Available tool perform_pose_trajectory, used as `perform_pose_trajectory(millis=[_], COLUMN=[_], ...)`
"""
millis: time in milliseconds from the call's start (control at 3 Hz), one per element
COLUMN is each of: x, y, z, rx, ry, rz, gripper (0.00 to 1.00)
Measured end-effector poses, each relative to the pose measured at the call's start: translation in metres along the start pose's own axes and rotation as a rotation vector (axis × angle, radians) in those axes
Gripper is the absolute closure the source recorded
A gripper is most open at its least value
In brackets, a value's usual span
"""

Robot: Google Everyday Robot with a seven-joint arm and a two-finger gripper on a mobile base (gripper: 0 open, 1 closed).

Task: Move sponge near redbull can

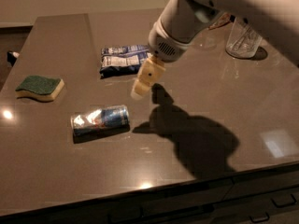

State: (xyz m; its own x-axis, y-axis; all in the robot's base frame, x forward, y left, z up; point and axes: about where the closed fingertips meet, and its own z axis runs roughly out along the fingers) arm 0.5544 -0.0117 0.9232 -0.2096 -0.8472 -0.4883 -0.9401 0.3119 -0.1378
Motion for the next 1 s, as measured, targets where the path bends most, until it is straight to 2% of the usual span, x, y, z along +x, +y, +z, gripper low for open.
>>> perform_pose_trajectory(millis=[333, 667, 1000], x=[-0.017, -0.017, -0.028], y=[0.000, 0.000, 0.003], z=[0.010, 0.010, 0.015], rx=[-0.003, -0.003, -0.002], ry=[-0.051, -0.051, -0.064], rz=[0.015, 0.015, 0.019], gripper=[0.00, 0.00, 0.00])
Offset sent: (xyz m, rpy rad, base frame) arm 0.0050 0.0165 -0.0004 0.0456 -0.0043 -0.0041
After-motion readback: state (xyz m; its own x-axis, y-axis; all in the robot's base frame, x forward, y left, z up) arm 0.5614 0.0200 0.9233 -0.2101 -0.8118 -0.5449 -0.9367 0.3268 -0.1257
